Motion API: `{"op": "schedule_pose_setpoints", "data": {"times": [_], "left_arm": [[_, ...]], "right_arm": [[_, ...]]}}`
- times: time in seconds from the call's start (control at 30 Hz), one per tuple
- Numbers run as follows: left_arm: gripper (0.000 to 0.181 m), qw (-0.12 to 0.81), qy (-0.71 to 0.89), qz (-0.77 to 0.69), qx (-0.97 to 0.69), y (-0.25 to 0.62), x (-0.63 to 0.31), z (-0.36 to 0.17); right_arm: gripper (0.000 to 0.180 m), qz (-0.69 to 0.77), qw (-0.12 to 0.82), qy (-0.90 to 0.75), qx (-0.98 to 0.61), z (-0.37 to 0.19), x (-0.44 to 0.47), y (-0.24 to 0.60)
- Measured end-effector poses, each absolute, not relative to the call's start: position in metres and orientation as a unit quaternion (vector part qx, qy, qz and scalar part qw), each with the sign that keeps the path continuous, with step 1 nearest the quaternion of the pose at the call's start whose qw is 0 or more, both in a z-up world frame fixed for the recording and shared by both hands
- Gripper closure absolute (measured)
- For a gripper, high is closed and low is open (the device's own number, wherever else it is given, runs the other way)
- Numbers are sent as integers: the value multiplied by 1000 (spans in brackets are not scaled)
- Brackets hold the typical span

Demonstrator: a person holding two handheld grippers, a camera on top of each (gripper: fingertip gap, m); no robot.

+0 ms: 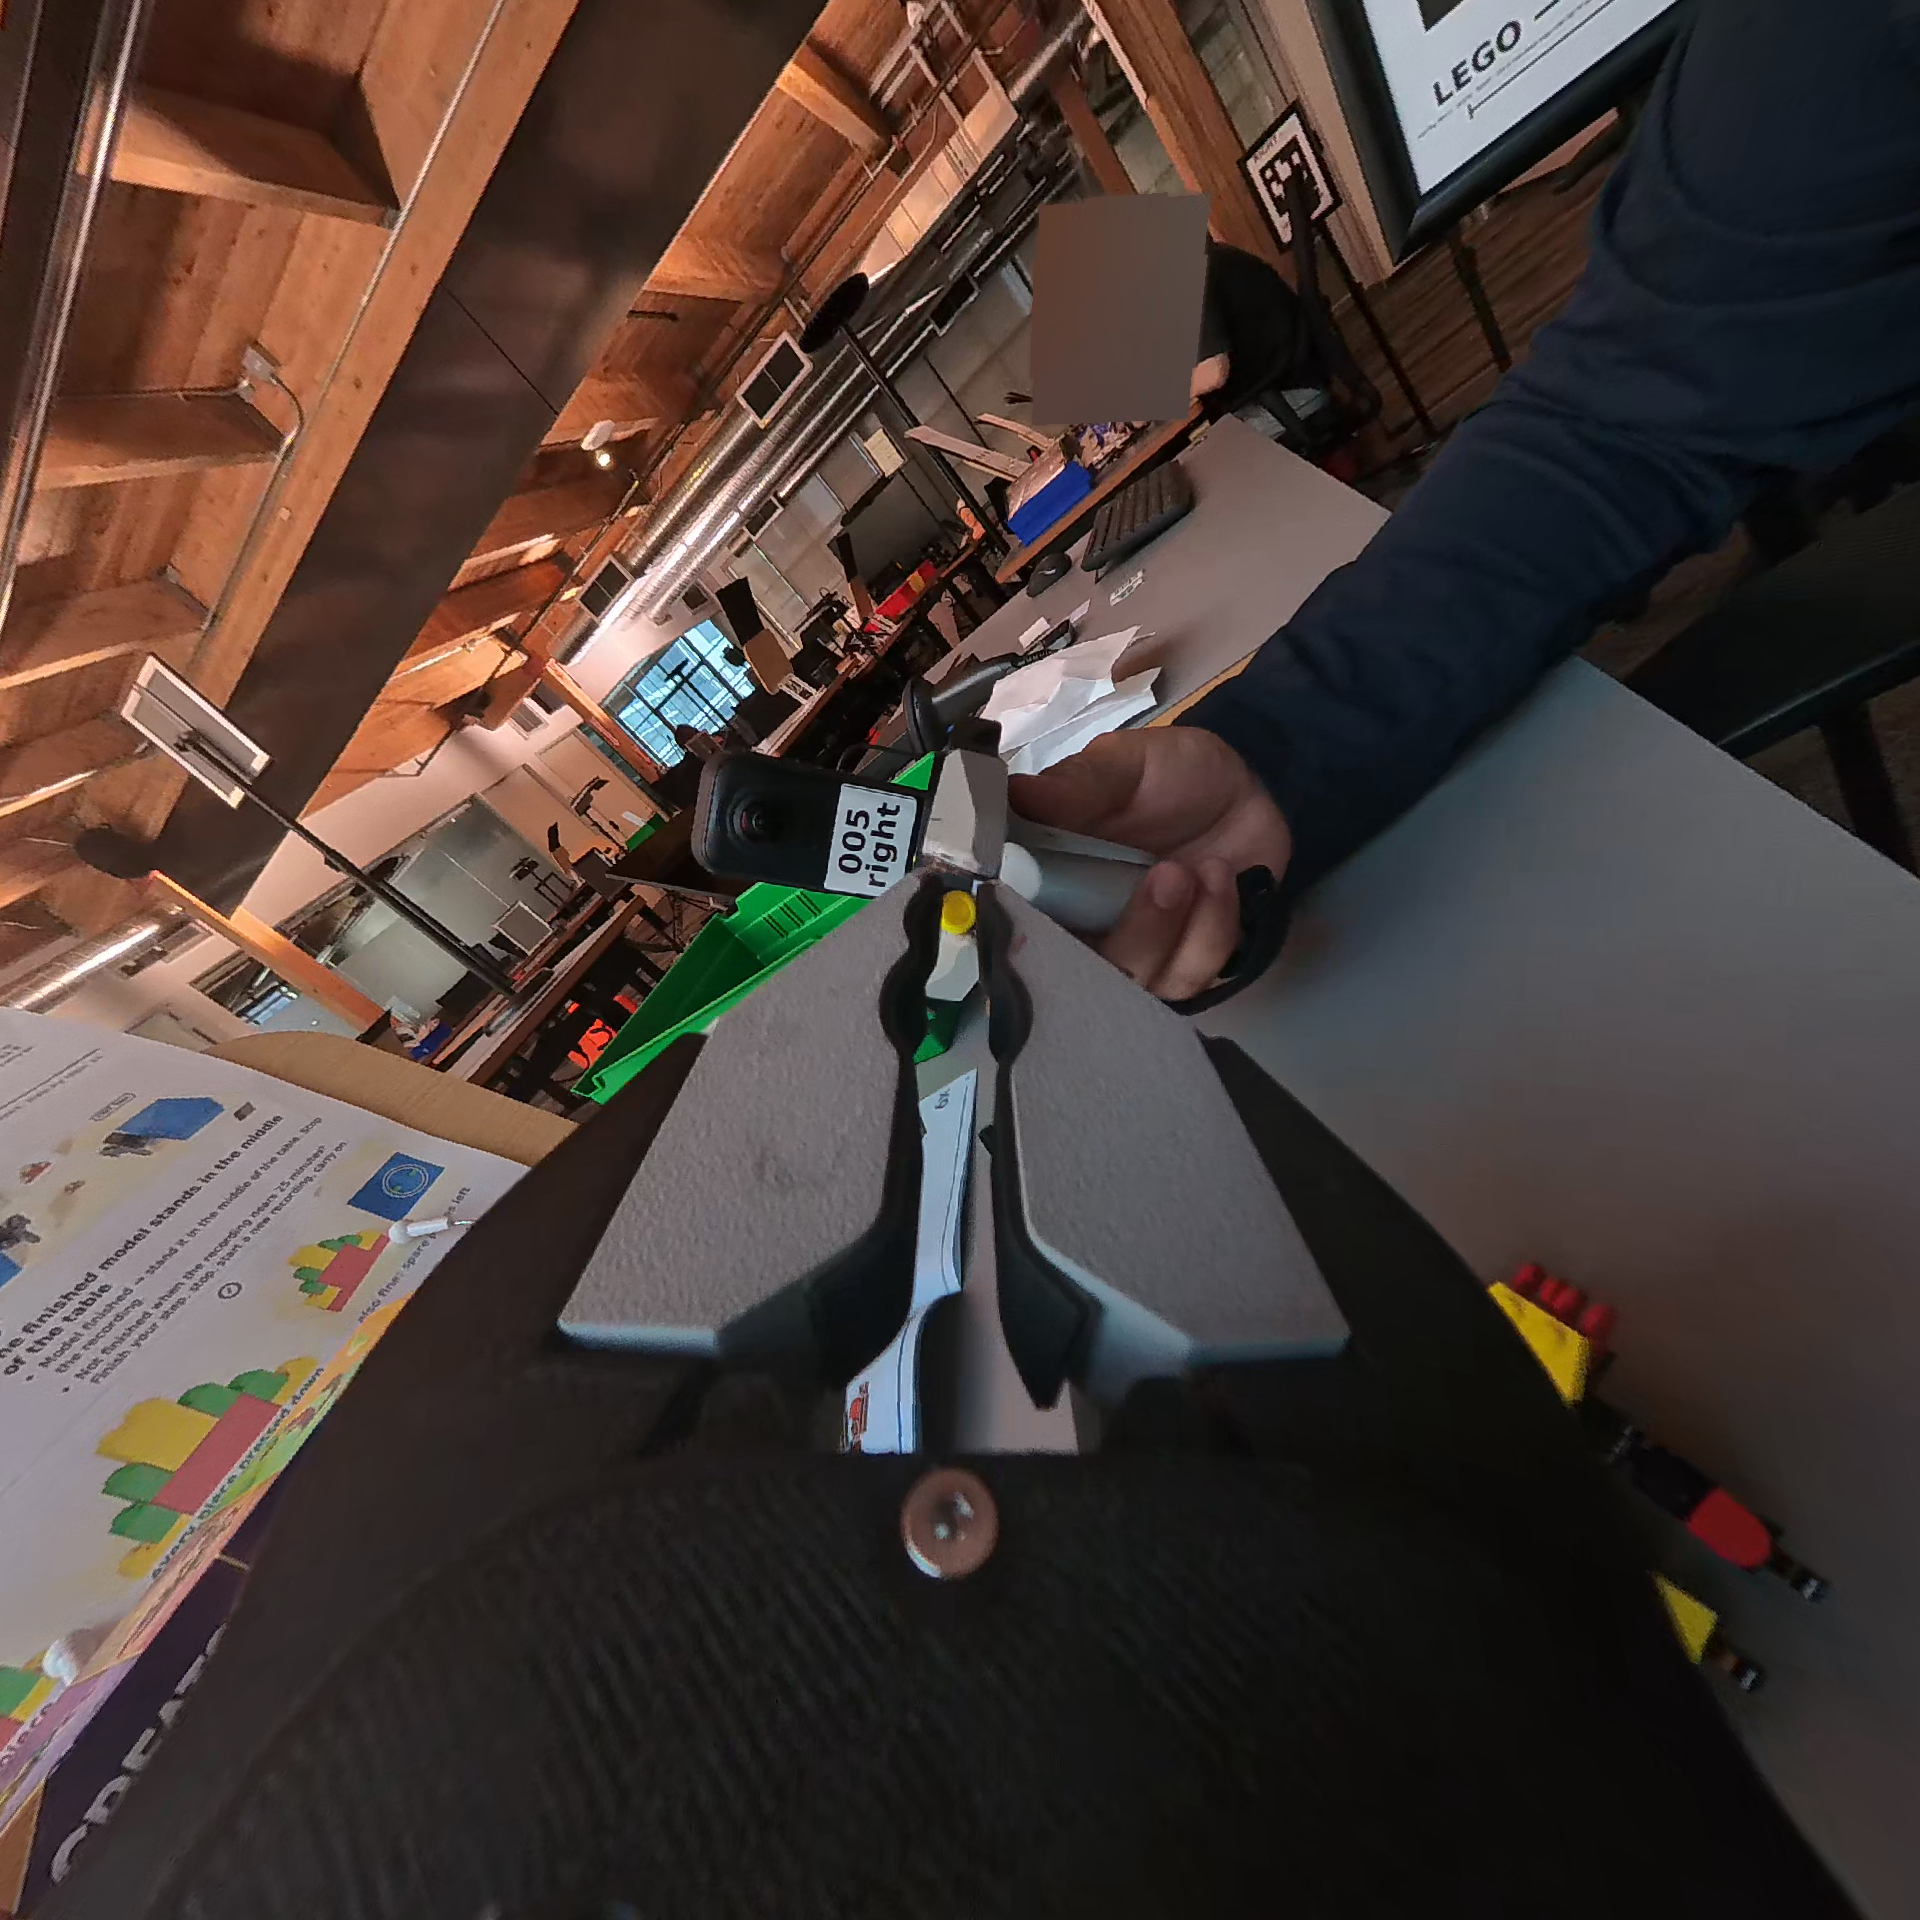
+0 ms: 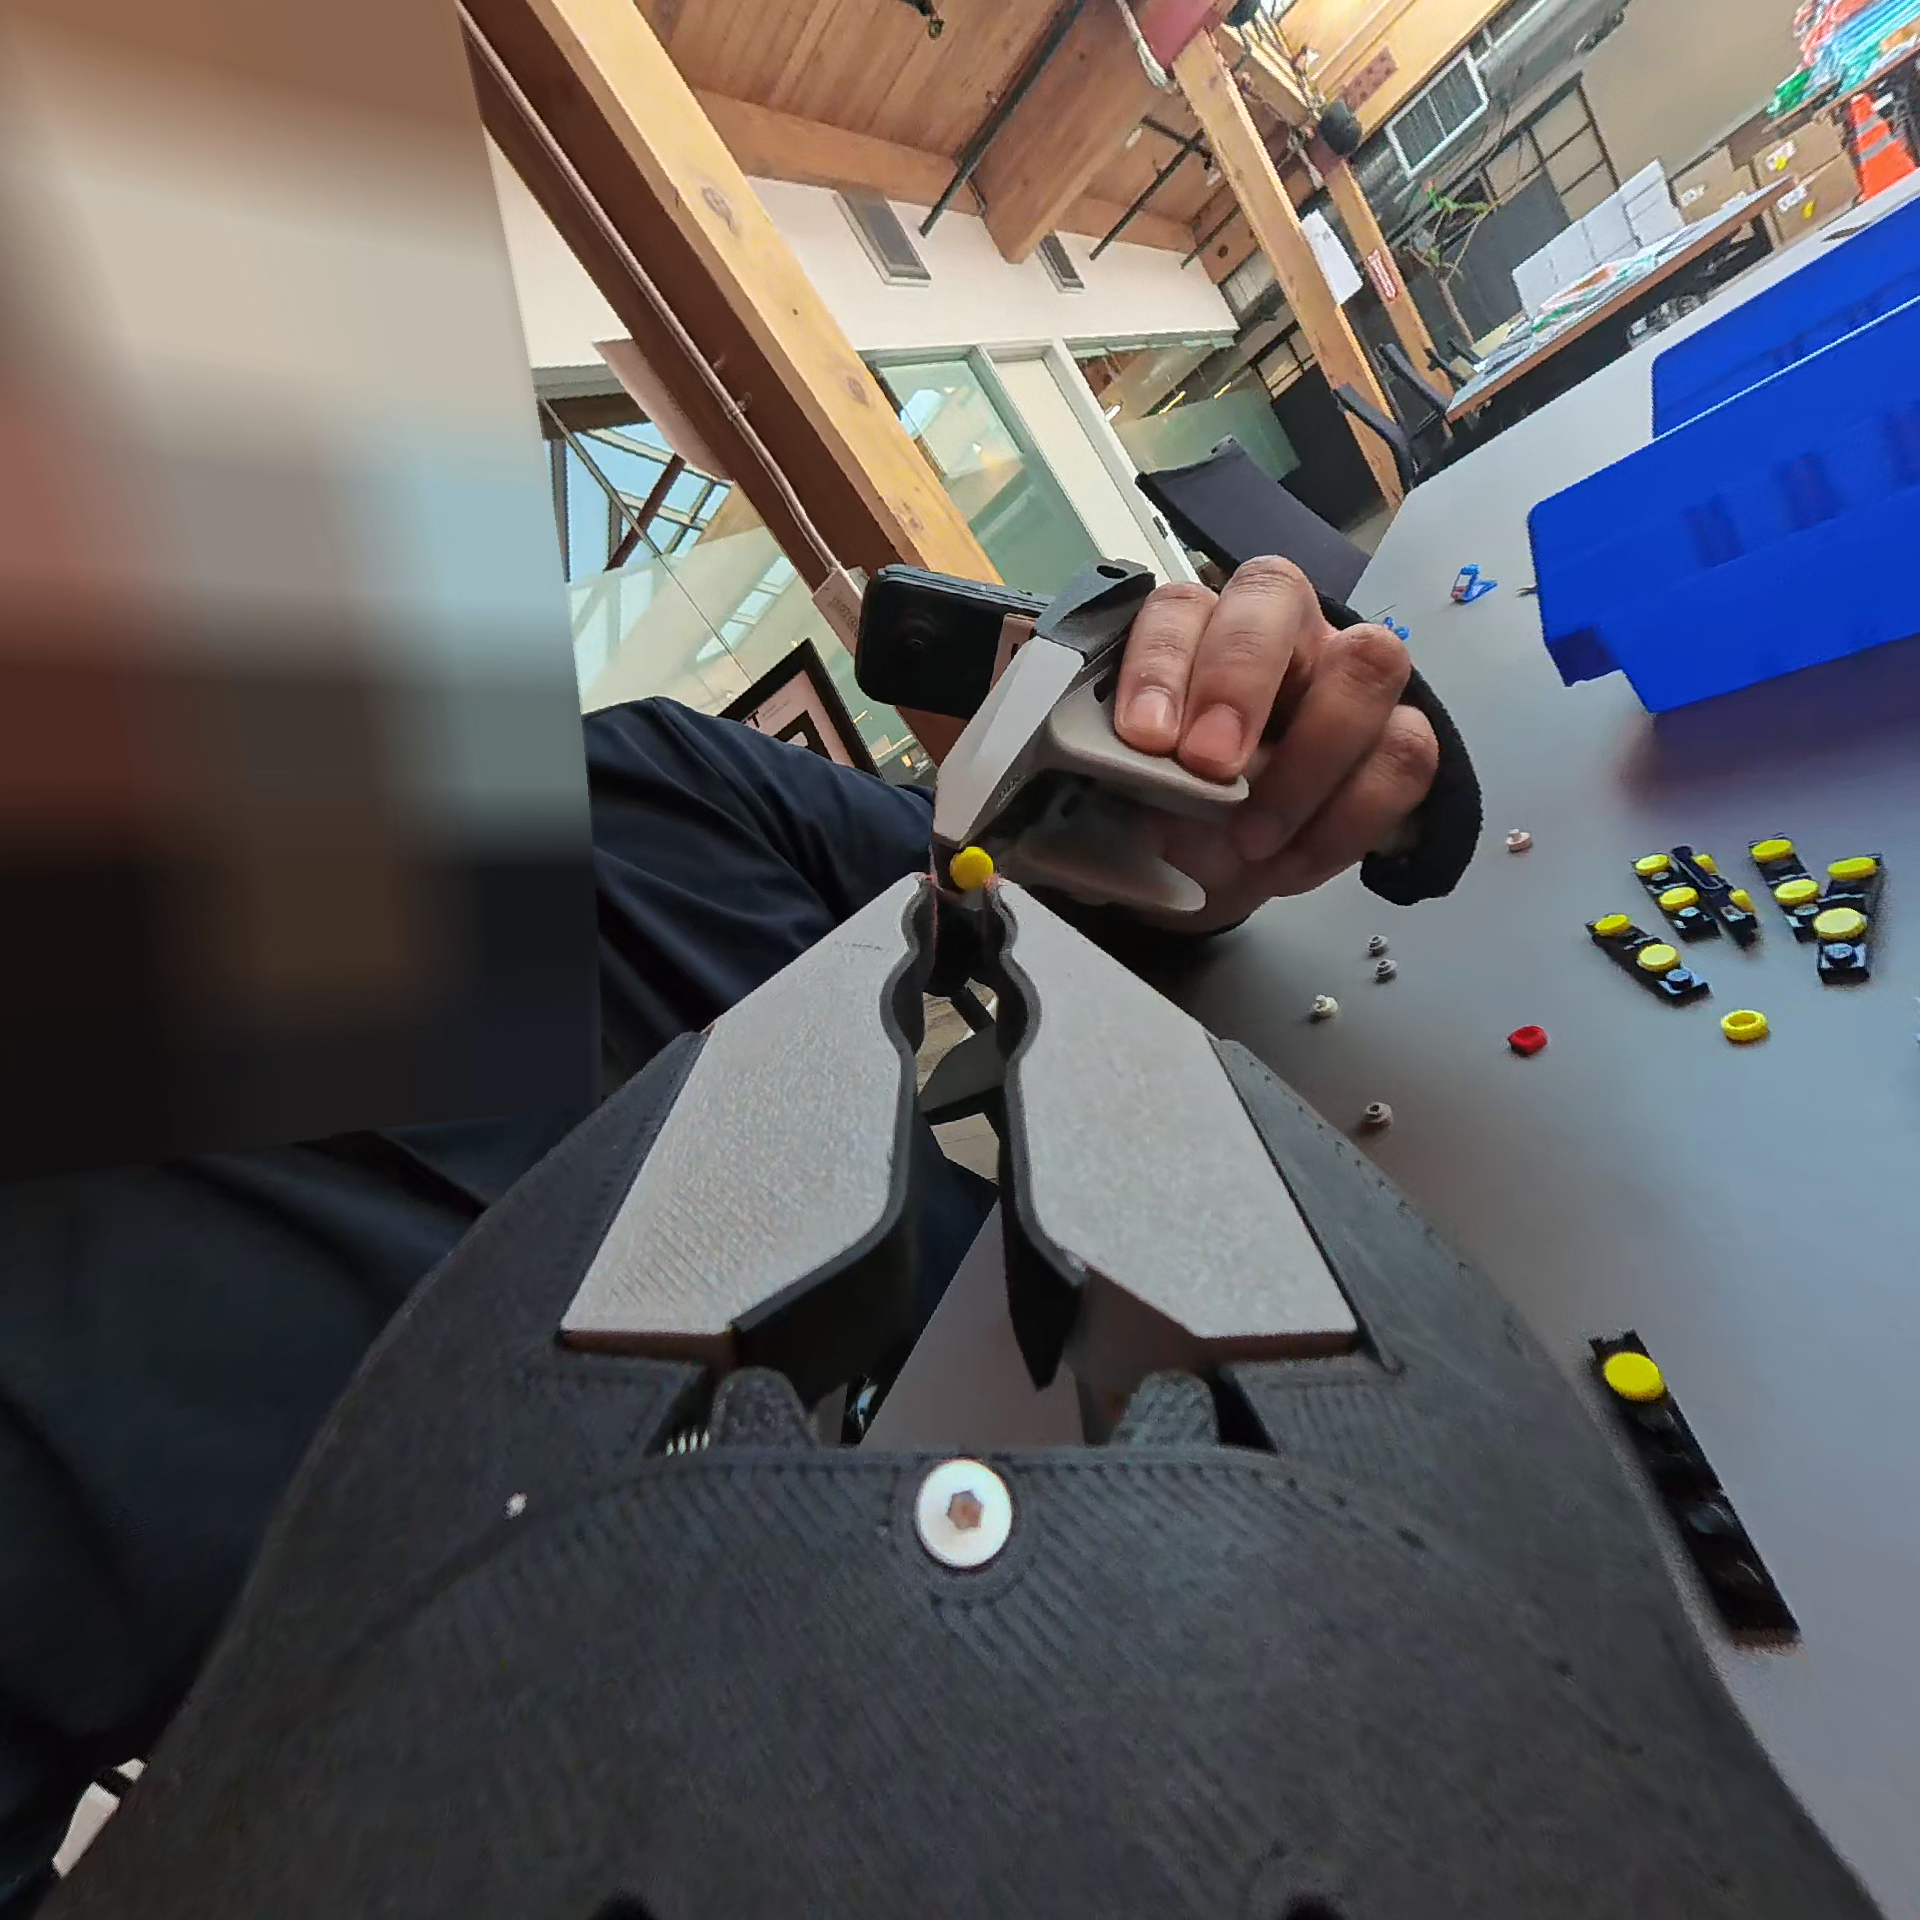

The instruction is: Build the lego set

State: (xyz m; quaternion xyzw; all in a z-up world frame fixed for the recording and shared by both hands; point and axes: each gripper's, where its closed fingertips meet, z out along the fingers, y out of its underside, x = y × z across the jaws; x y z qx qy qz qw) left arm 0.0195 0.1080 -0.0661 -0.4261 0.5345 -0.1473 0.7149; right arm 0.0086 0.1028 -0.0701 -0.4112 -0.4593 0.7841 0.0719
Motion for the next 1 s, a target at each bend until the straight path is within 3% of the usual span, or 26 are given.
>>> {"op": "schedule_pose_setpoints", "data": {"times": [1.0], "left_arm": [[177,725,534,-150,-409,100,21,-60]], "right_arm": [[176,807,40,-430,-402,-63,8,98]]}}
